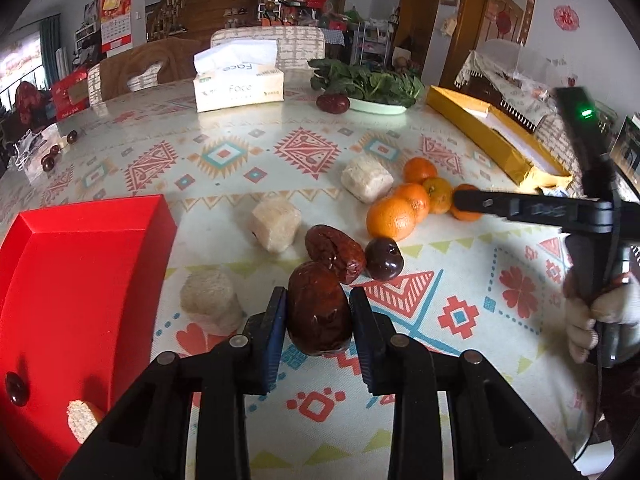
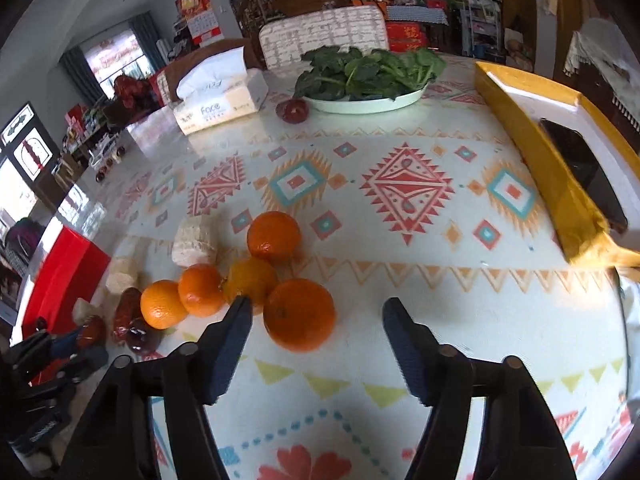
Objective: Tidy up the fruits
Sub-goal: 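Grasp a red dried date with the left tool while the right tool grasps an orange, then release the date into the red tray while the right tool releases the orange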
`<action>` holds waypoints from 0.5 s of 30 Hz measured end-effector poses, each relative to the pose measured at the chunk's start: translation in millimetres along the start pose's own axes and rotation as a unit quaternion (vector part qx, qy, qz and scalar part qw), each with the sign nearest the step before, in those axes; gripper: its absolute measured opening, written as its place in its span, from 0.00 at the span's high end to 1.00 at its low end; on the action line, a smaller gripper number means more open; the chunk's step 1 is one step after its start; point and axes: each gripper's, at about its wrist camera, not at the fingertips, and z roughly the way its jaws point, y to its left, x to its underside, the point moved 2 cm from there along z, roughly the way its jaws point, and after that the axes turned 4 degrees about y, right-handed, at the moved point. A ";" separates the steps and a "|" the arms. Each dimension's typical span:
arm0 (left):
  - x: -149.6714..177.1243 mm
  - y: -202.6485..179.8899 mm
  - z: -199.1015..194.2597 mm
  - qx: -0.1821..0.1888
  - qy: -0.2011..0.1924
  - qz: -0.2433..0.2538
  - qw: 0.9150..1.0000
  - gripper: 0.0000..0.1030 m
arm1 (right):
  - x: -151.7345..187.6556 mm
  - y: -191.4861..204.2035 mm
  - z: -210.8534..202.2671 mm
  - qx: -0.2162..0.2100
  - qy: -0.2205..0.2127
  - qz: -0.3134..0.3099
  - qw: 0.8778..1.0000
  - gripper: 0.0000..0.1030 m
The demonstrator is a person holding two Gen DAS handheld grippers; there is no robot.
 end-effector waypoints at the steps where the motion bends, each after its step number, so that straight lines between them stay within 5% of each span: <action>1: 0.2 0.8 -1.8 0.000 -0.002 -0.002 1.000 0.70 | -0.5 0.1 0.7 -0.005 0.000 0.001 1.000 0.32; 5: 2.3 6.2 -9.0 0.007 -0.009 -0.013 1.000 0.70 | 1.7 2.0 -3.0 -0.017 0.003 0.002 1.000 0.61; 15: 10.3 21.8 -39.9 0.025 -0.044 -0.048 0.998 0.70 | 21.7 11.4 -27.4 -0.030 -0.005 0.009 0.999 0.62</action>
